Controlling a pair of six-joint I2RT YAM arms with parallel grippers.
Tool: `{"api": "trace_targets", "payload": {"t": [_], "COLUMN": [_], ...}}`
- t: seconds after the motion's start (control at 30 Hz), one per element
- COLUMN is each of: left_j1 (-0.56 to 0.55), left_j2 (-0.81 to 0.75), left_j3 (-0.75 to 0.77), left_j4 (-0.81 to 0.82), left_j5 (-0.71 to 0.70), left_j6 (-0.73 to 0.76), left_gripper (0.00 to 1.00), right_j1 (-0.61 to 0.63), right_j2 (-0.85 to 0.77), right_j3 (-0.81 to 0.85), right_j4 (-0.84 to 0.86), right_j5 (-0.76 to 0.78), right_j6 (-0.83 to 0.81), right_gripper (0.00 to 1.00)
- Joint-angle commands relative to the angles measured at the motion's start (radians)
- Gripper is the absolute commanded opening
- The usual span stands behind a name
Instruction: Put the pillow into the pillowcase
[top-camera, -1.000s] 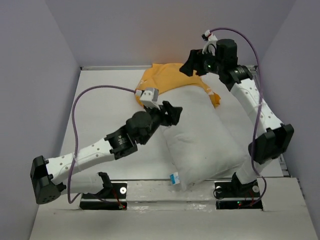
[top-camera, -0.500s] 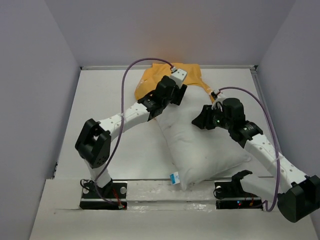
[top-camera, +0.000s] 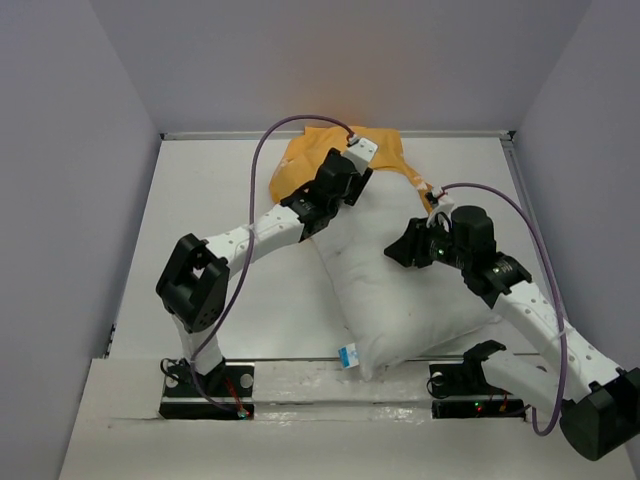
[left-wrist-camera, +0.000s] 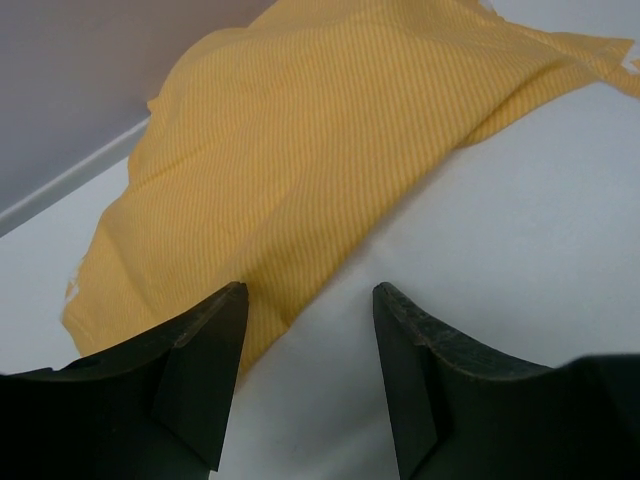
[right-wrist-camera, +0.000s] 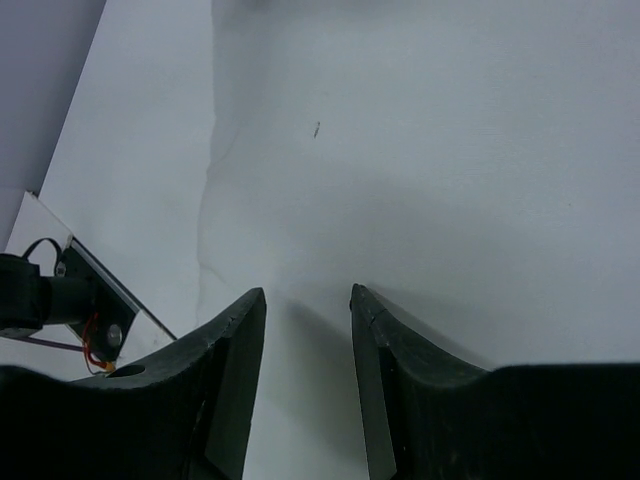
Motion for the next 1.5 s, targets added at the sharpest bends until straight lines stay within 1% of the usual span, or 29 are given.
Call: {"api": "trace_targets", "payload": {"t": [0.0,0.17,0.2,0.3,0.33,0.37,0.43,0.47,0.5,0.53,0.57,0.6,0.67,0.77,0.8,0.83,0.93,0.97,1.03,1.07,1.1,1.13,1.17,1.2,1.3,1.33,1.4,1.43,1.47], "left_j1": [0.002,0.011,0.010,0.010,0.008,0.010,0.011,0.011,0.011,0.011,0.011,0.013,0.013,0.013,0.013,0.013,0.013,0.013,0.013,0.013,0.013,0.013,0.011,0.008,0.001,-0.001,-0.004,-0.008,-0.018], "left_j2": [-0.054,0.060,0.083,0.080,0.078,0.077,0.089,0.097,0.104,0.103,0.097,0.074,0.043,-0.023,-0.040,-0.067,-0.118,-0.129,-0.167,-0.182,-0.195,-0.218,-0.230,-0.253,-0.297,-0.328,-0.353,-0.366,-0.370], "left_j3": [-0.022,0.077,0.103,0.098,0.092,0.087,0.097,0.112,0.118,0.118,0.115,0.100,0.084,0.058,0.048,0.040,0.006,-0.001,-0.031,-0.057,-0.058,-0.058,-0.061,-0.061,-0.070,-0.074,-0.074,-0.066,-0.057], "left_j4": [0.094,0.024,0.022,0.062,0.095,0.103,0.105,0.093,0.087,0.083,0.088,0.099,0.100,0.083,0.077,0.068,0.068,0.070,0.086,0.097,0.100,0.097,0.091,0.080,0.070,0.067,0.057,0.054,0.031], "left_j5": [-0.062,-0.091,-0.119,-0.128,-0.143,-0.154,-0.143,-0.153,-0.154,-0.156,-0.159,-0.162,-0.154,-0.096,-0.073,-0.009,0.086,0.170,0.249,0.319,0.373,0.405,0.436,0.488,0.553,0.571,0.626,0.648,0.672], "left_j6": [0.055,0.104,0.110,0.118,0.126,0.127,0.144,0.152,0.153,0.152,0.141,0.135,0.115,0.036,0.008,-0.050,-0.162,-0.178,-0.277,-0.303,-0.322,-0.343,-0.365,-0.394,-0.439,-0.451,-0.474,-0.488,-0.491], "left_gripper": [0.65,0.66,0.66,0.65,0.65,0.65,0.62,0.48,0.37,0.28,0.18,0.00,0.00,0.00,0.00,0.00,0.00,0.00,0.00,0.00,0.00,0.00,0.00,0.00,0.00,0.00,0.00,0.00,0.00], "right_j1": [0.009,0.018,0.029,0.038,0.049,0.049,0.049,0.049,0.049,0.049,0.049,0.049,0.049,0.049,0.049,0.049,0.049,0.049,0.049,0.049,0.049,0.049,0.049,0.049,0.049,0.049,0.049,0.049,0.049], "right_j2": [0.003,0.027,0.033,0.052,0.058,0.066,0.079,0.096,0.113,0.133,0.183,0.210,0.260,0.361,0.386,0.442,0.578,0.604,0.653,0.667,0.679,0.690,0.699,0.707,0.658,0.633,0.589,0.543,0.518], "right_j3": [0.019,0.029,0.028,0.029,0.032,0.036,0.051,0.074,0.089,0.109,0.152,0.173,0.213,0.310,0.328,0.359,0.434,0.436,0.421,0.399,0.398,0.402,0.407,0.416,0.416,0.410,0.405,0.398,0.392], "right_j4": [0.032,0.070,0.072,0.072,0.072,0.070,0.069,0.069,0.069,0.064,0.054,0.054,0.058,0.073,0.090,0.134,0.162,0.234,0.344,0.450,0.487,0.516,0.540,0.582,0.621,0.638,0.658,0.658,0.652], "right_j5": [-0.026,-0.054,-0.051,-0.039,-0.030,-0.022,0.004,0.062,0.096,0.166,0.194,0.228,0.277,0.285,0.285,0.261,0.163,0.117,0.031,0.006,-0.008,-0.023,-0.028,-0.010,0.076,0.143,0.216,0.268,0.362], "right_j6": [-0.020,-0.012,-0.009,-0.012,-0.012,-0.018,-0.029,-0.049,-0.061,-0.074,-0.083,-0.097,-0.106,-0.146,-0.156,-0.163,-0.150,-0.141,-0.063,-0.011,0.011,0.034,0.055,0.084,0.133,0.150,0.176,0.217,0.238], "right_gripper": [0.46,0.45,0.46,0.53,0.60,0.63,0.69,0.75,0.78,0.80,0.83,0.83,0.85,0.94,0.95,0.98,0.98,0.98,0.95,0.85,0.69,0.46,0.29,0.00,0.00,0.00,0.00,0.00,0.00]}}
